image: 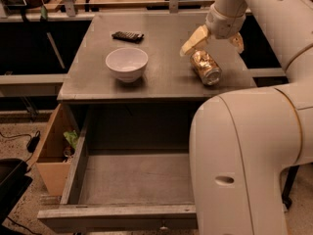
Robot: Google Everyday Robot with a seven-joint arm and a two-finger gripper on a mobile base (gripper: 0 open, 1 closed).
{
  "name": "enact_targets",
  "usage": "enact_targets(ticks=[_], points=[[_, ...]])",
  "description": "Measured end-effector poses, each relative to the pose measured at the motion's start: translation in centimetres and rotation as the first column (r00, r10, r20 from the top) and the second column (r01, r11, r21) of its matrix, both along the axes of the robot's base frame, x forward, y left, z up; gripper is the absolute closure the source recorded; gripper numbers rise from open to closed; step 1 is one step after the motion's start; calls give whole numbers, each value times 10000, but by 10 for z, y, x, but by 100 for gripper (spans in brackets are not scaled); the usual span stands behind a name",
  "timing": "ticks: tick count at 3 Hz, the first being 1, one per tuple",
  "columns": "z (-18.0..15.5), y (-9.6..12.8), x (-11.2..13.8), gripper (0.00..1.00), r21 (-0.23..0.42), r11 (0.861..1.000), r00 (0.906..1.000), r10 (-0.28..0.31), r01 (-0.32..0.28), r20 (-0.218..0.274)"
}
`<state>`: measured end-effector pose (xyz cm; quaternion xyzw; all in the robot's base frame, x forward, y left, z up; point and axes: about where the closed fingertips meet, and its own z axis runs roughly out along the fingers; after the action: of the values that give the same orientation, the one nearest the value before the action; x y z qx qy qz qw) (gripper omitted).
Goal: Place orange can upright
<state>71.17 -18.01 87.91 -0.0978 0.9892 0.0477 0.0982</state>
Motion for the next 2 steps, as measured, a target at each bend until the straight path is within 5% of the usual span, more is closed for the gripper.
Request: enact_targets(ticks=[2], points=[[-6,7,11,0,-802,9918,9950,1002,-999,-6]])
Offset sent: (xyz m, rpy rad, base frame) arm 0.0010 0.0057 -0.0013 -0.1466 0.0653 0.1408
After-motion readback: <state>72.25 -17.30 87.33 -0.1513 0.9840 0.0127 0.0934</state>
